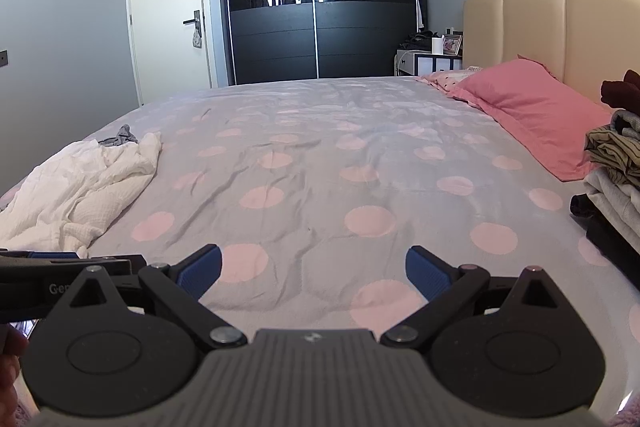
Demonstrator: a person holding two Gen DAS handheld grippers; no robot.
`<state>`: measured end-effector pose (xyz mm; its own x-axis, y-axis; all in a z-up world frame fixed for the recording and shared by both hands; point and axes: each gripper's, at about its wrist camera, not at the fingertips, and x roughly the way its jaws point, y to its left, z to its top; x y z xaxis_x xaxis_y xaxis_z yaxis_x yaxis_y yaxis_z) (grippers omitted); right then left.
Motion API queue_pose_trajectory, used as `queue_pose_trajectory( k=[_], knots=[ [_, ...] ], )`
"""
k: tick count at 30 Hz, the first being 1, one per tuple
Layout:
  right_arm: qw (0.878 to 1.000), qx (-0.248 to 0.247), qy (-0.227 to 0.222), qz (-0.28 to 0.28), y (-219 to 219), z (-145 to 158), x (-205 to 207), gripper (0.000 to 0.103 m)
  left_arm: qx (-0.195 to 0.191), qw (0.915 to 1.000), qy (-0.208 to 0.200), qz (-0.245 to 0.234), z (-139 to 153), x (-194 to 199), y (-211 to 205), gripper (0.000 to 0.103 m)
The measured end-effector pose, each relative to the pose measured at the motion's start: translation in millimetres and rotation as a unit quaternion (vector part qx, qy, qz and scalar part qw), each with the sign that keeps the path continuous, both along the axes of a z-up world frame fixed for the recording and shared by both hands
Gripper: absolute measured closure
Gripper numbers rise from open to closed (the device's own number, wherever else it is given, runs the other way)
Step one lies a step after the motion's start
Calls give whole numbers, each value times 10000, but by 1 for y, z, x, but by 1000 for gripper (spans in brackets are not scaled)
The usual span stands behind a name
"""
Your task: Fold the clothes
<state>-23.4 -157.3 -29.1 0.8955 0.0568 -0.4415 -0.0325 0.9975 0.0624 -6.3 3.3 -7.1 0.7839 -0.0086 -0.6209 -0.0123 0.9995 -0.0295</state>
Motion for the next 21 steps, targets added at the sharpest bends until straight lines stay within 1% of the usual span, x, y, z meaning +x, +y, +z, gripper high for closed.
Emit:
queue_pose_trajectory(
  k=[21],
  knots=[
    [10000,18,67,23,0,-1,1,4,-3,10000,7,0,-3,0,3,39]
  ],
)
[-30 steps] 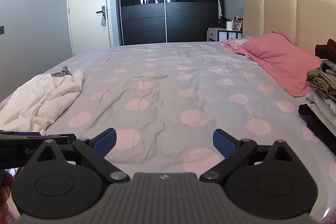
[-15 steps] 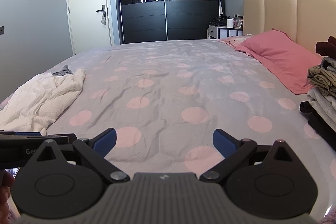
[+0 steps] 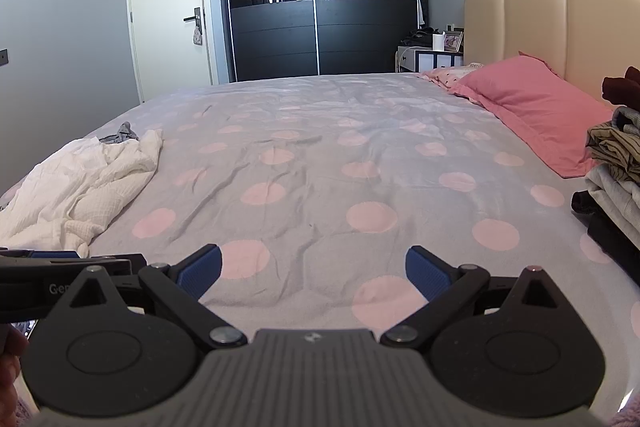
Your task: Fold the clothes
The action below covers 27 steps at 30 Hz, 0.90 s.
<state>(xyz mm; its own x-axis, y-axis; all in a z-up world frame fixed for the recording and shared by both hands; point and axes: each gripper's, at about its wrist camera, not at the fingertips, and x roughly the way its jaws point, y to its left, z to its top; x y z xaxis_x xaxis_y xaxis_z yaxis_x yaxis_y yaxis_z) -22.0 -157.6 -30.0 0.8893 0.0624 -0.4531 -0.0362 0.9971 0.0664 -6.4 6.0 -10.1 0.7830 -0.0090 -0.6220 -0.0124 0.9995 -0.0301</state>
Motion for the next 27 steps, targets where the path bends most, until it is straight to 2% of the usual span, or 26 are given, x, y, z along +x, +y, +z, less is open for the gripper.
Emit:
queue_pose_trajectory(
  k=[8,14,20,27],
  knots=[
    [10000,-26,13,32,-1,0,-2,4,21,10000,46,-49,-2,0,2,39],
    [9999,-41,59,139,-3,-4,1,4,-2,9996,239,-120,-12,5,12,38],
    [9989,245,401,-1,-17,-13,10,4,499,9968,352,523,-26,25,50,38],
    [9969,333,712,-11,-22,-26,24,3,948,9839,485,1438,-37,60,109,42]
  ],
)
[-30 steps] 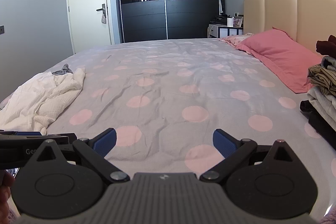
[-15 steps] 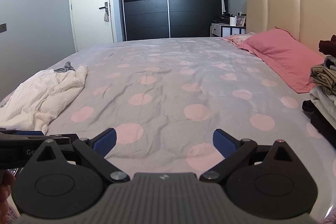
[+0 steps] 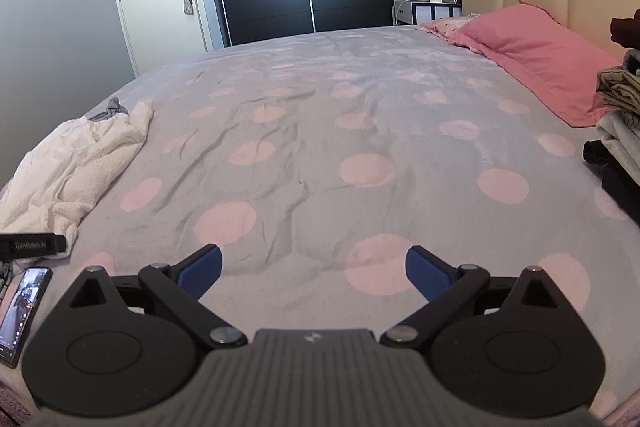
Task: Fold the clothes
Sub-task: 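Reach the left gripper to the white gauze garment and grasp its edge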
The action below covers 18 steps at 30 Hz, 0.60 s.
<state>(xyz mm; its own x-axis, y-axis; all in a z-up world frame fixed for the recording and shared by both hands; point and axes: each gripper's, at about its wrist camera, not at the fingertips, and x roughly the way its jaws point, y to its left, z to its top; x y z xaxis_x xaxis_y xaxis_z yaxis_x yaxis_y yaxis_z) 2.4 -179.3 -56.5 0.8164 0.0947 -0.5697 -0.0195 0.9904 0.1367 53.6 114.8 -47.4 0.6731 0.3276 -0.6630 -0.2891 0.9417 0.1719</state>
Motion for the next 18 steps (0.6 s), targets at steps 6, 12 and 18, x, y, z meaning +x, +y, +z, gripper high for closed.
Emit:
queue_pose_trajectory(
  k=[6,12,18],
  knots=[
    [9994,200,290,-23,-3,-9,14,3,449,9983,-36,379,-3,32,40,41],
    [9991,207,357,44,0,-11,20,3,166,9978,106,627,-19,55,67,41],
    [9992,150,344,161,5,-11,23,3,-55,9972,-54,744,-21,58,84,75]
  ],
)
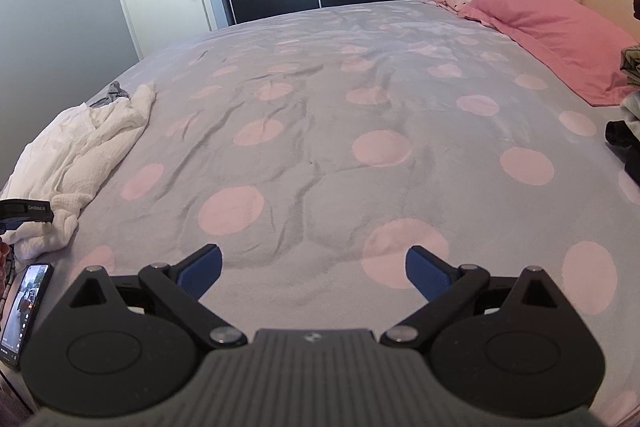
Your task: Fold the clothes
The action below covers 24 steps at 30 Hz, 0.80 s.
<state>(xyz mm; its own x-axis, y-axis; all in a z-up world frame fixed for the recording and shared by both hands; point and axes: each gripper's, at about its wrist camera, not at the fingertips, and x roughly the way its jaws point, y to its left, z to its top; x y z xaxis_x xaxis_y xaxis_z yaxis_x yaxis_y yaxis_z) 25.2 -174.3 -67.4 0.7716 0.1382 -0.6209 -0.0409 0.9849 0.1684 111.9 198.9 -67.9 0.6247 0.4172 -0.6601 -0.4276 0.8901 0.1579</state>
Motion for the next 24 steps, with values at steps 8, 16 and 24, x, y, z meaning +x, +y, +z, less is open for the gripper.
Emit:
queue_pose_trajectory(
  k=[8,16,24],
  knots=[
    [10000,31,-50,41,0,5,-2,3,7,9968,-714,371,38,-19,5,94],
    [9995,4,-289,112,3,15,-13,3,-169,9910,-1256,423,78,-36,15,96],
    [9985,-25,-508,183,5,26,-25,4,58,9863,-1443,-793,93,-46,-40,97]
  ],
)
